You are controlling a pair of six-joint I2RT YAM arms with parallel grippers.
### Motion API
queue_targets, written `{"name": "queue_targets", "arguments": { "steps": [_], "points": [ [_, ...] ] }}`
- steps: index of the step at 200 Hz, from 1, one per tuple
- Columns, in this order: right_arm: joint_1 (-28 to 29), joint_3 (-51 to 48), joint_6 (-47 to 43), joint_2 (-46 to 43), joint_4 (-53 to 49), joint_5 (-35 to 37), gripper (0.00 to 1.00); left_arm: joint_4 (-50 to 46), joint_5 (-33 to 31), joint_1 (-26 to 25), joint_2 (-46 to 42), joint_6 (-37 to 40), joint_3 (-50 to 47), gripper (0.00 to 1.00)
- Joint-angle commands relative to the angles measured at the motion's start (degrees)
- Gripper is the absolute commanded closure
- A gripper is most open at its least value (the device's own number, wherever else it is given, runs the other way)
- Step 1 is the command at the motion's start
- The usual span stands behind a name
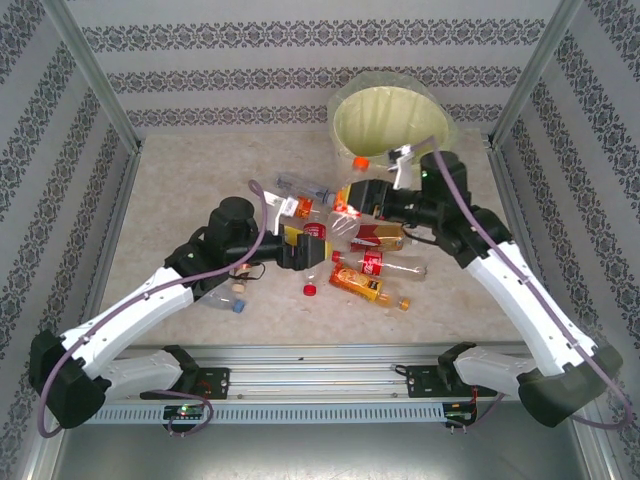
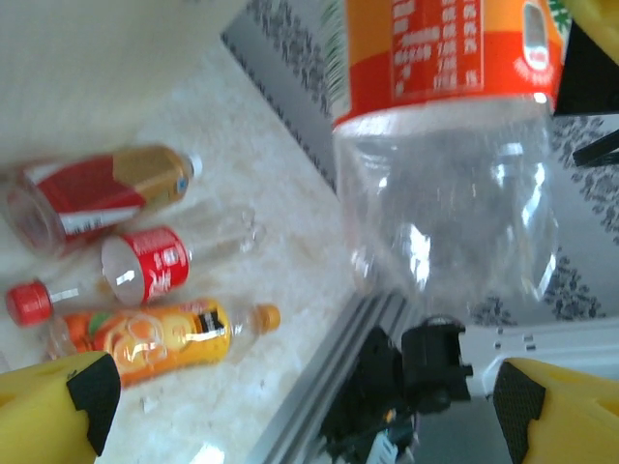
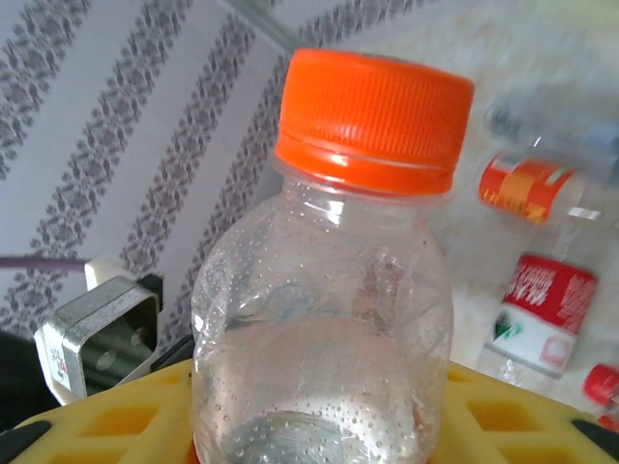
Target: Put the plastic bottles in the bin
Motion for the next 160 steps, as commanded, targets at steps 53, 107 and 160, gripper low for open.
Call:
{"name": "queue_targets", "arguments": {
  "steps": [53, 107, 160],
  "points": [
    [-6.3, 21.2, -12.1, 5.9, -10.1, 5.5, 0.5, 7.6, -11.7, -0.2, -3.0, 2.6, 7.7, 0.0],
    [-7.4, 37.9, -19.6, 17.2, -17.6, 19.6, 0.49, 4.2, -16.7, -0.2, -6.8, 5.7, 9.8, 0.0],
    [-10.8, 53.6, -20.7, 31.1, -26.4, 21.6, 0.5, -8.5, -23.1, -0.2, -11.1, 11.7, 10.7, 0.0]
  ]
}}
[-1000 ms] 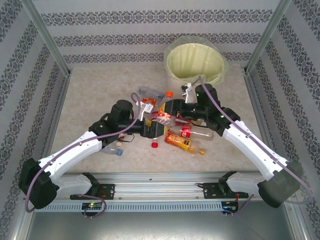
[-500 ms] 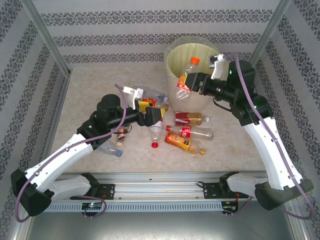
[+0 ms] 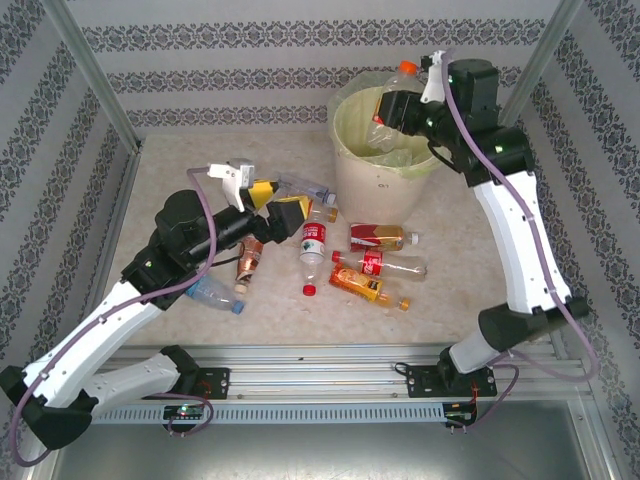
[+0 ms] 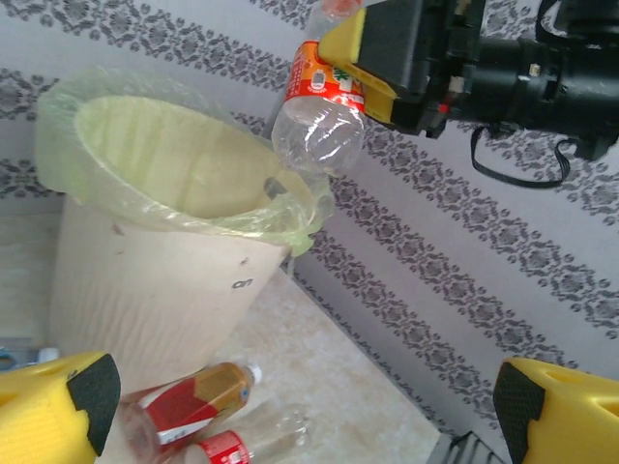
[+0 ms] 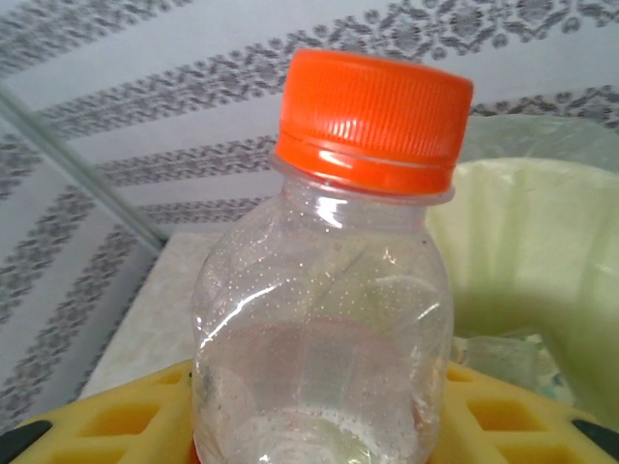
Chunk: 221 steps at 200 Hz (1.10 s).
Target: Put the plastic bottles in the bin
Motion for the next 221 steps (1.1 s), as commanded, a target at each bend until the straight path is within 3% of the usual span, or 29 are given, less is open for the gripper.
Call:
{"name": "queue_targets", "arguments": {
  "steps": [1, 39, 80, 123, 221],
  "points": [
    [-1.2, 7.1, -1.8, 5.5, -6.6, 2.6, 0.5, -7.6, -4.5, -0.2, -2.4, 4.9, 1.6, 0.0],
    [-1.7, 18.0, -2.7, 15.6, -14.0, 4.5, 0.5, -14.1, -9.9, -0.1, -5.4, 8.7, 1.8, 0.0],
    [-2.4, 30.5, -4.0, 26.4, -23.3, 6.5, 0.49, -17.9, -10.9, -0.1, -7.2, 10.0, 2.0, 0.0],
    [-2.5, 30.3, -3.9, 30.3, -25.4, 2.4, 0.47, -20.8, -10.1, -0.2, -9.0, 10.7, 1.8, 0.0],
    [-3.7, 30.0, -2.6, 28.4, -25.1, -0.8, 0.15, -21.2, -8.2, -0.1, -8.7, 10.5, 2.2, 0.0]
  ]
}}
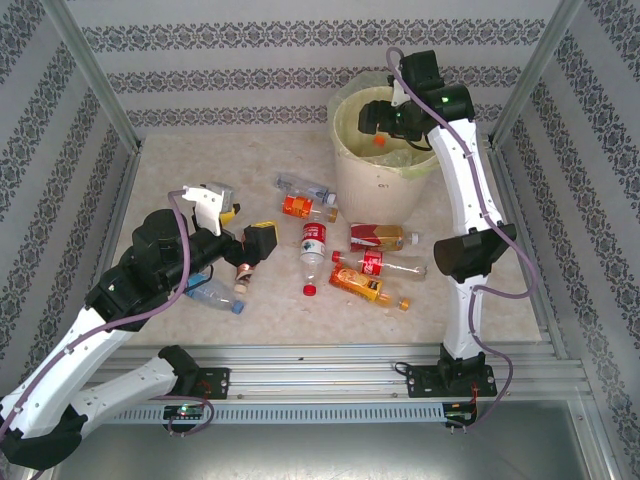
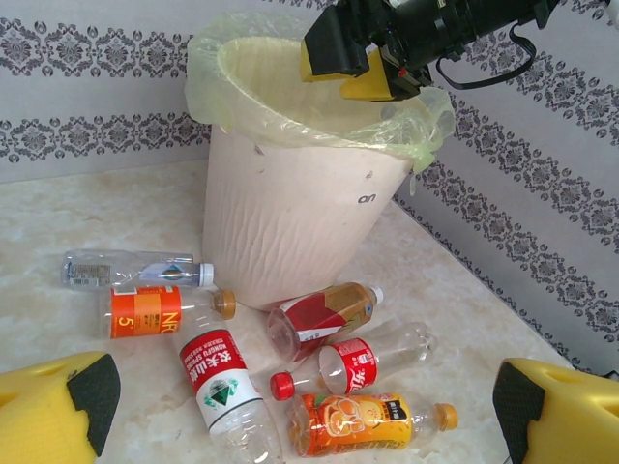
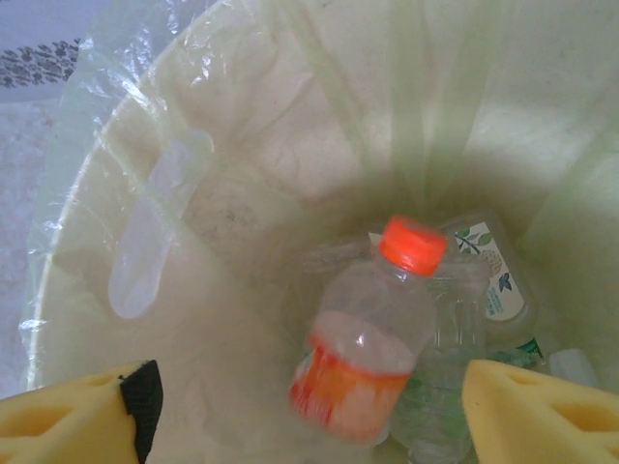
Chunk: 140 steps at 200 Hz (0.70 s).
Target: Put the plastic bottles in the bin
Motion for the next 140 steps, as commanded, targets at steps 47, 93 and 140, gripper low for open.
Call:
{"name": "queue_targets", "arguments": {
  "steps": [47, 93, 140],
  "points": [
    [-1.5, -2.8, -2.3, -8.5, 0.9, -3.8, 0.14, -2.6, 1.8, -0.1, 0.7, 1.6, 1.6, 0.0],
    [-0.6, -15.1, -5.2, -20.2, 4.6, -5.9, 0.13, -4.0, 1.2, -0.1, 1.8, 2.1, 1.8, 0.0],
    [2.1, -28.7, -4.4, -33.9, 6.6, -8.2, 0.12, -5.8, 2.2, -0.1, 4.0, 1.9, 1.9, 0.0]
  ]
}}
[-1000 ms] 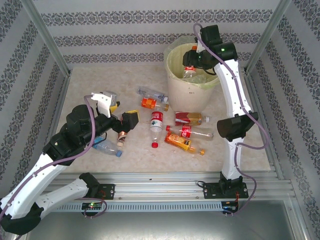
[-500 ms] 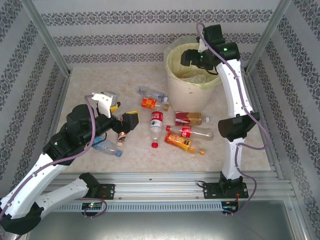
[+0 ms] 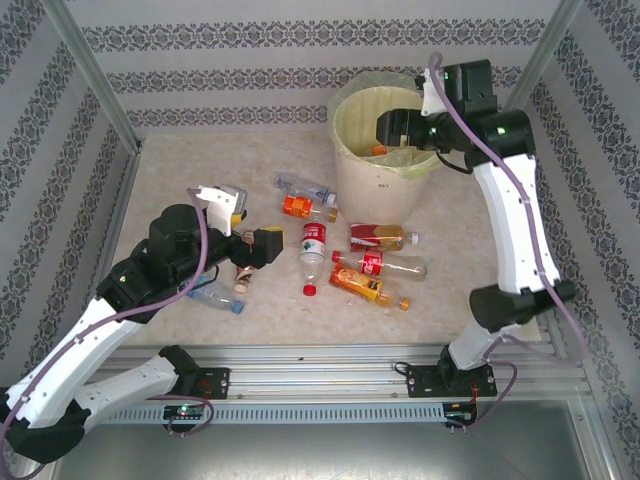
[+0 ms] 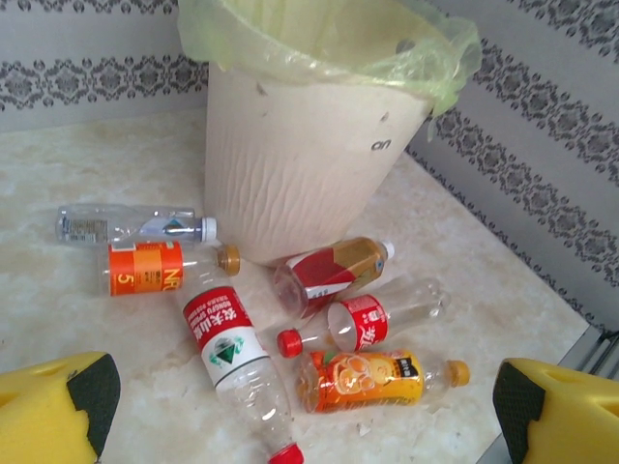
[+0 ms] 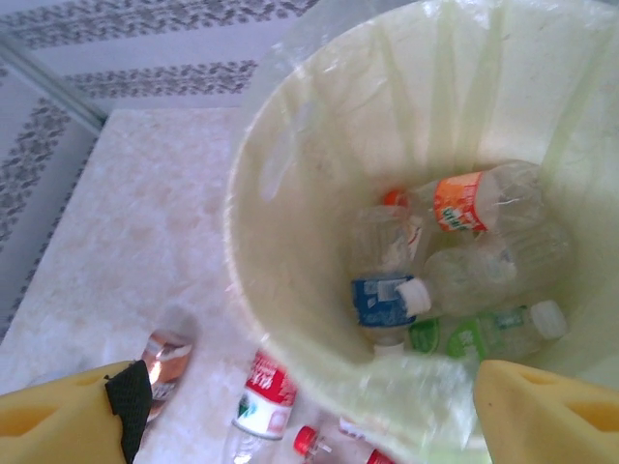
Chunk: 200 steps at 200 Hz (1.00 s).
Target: Put the plastic bottles in the bin
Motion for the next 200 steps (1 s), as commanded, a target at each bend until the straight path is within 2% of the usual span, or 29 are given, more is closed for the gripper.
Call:
{"name": "queue_targets", "arguments": {
  "steps": [1, 57, 114, 163, 200],
  "points": [
    [1.6, -5.3, -0.6, -5.5, 1.8, -2.9, 0.11, -1.9, 1.0, -0.1, 0.4, 1.2, 1.4, 0.0],
    [4.9, -22.8, 2.2, -21.3, 3.7, -9.4, 0.06, -2.6, 2.0, -0.1, 2.2, -1.1, 0.4, 0.0],
    [6.4, -41.1, 7.3, -35.6, 11.4, -18.5, 0.02, -7.4, 4.4, -0.1, 8.2, -6.7, 0.0, 0.0],
    [6.3, -50.8, 11.6, -39.6, 15.7, -19.9, 0.02, -5.8, 5.3, -0.1, 16.0, -13.2, -2.0, 0.0],
    [6.4, -53.5, 13.0, -40.6, 17.7, -19.9, 0.02, -10.3, -1.0, 0.7, 24.4, -16.7, -0.5, 0.0]
  ]
}}
